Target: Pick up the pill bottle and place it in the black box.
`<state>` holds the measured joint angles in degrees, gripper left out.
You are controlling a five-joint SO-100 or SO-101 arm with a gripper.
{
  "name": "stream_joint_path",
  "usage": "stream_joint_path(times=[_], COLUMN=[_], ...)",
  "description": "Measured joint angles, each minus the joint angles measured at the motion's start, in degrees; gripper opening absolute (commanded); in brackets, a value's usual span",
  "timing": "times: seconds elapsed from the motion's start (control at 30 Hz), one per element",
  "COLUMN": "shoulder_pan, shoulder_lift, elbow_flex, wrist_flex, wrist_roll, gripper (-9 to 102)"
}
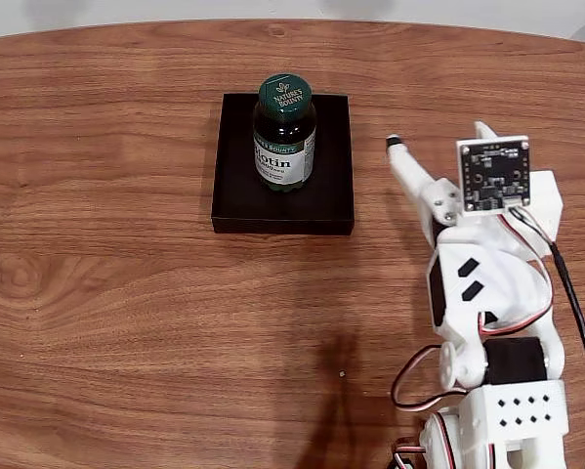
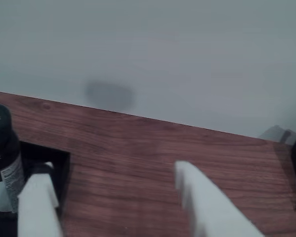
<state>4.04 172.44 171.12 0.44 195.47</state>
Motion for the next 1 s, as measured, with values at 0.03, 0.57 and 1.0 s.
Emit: stream_joint_path(times=[0.03,0.57,1.0], shoulder_pan=[0.4,4.2,5.6], shoulder_lift=[0.9,7.7,12.7], elbow_flex=[0.1,3.6,3.6], wrist_flex=[0.8,13.9,30.4], wrist_roll=[0.0,0.0,0.9], gripper=[20,12,6])
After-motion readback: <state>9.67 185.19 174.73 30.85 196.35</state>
